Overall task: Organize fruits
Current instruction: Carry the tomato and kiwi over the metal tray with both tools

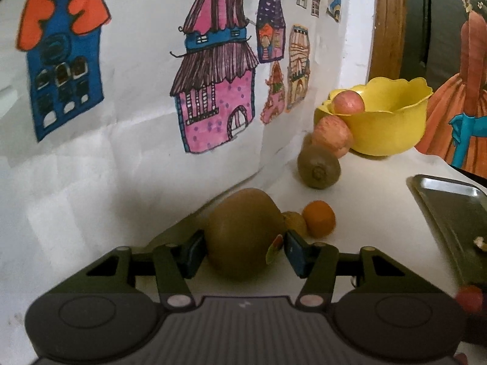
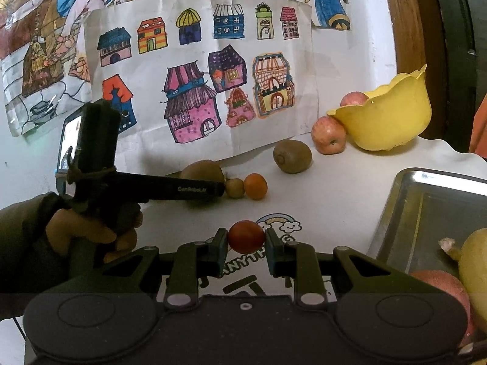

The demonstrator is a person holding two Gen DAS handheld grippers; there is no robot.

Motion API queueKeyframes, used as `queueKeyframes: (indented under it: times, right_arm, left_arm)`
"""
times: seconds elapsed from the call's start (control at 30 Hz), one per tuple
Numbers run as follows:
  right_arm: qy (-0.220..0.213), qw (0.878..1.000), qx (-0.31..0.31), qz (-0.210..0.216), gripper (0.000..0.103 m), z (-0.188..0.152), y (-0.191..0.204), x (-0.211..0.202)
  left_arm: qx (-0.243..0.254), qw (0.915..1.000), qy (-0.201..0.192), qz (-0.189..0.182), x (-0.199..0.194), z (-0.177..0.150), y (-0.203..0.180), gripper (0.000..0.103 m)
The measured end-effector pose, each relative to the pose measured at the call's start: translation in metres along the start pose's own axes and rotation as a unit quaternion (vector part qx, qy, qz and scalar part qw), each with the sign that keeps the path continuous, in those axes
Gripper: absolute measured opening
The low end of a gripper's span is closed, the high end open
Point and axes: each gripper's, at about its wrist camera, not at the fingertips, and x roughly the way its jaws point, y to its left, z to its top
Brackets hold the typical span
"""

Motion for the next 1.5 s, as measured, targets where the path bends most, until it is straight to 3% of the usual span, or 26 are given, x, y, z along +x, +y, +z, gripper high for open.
queueKeyframes:
  times: [0.53, 0.83, 1.1, 1.27, 1.5]
  right_arm:
    - [-0.002, 0.999, 0.032, -0.026, 0.028, -0.032, -0.002, -0.051]
    - [-0.021, 0.997, 0.051, -0.050, 0.028, -0.050, -0.014, -0.095]
    - [-0.053, 0.991, 0.058, -0.104, 0.028, -0.059, -0.039, -0.126]
    - [-0.058, 0.987, 0.054, -0.138, 0.028, -0.064, -0.052, -0.129]
    - [-0.060, 0.985, 0.032, -0.161, 0.028, -0.067, -0.059, -0.123]
  left_arm:
    - [0.035, 0.9965, 0.035, -0.068, -0.071, -0.039, -0.041, 0.060]
    - [0.043, 0.9933, 0.024, -0.104, -0.095, -0.047, -0.083, 0.060]
    - [0.046, 0.9914, 0.003, -0.123, -0.099, -0.033, -0.120, 0.060]
    - [0.046, 0.9901, -0.015, -0.131, -0.091, -0.021, -0.142, 0.060]
    - [0.056, 0.9886, -0.010, -0.139, -0.069, -0.013, -0.167, 0.060]
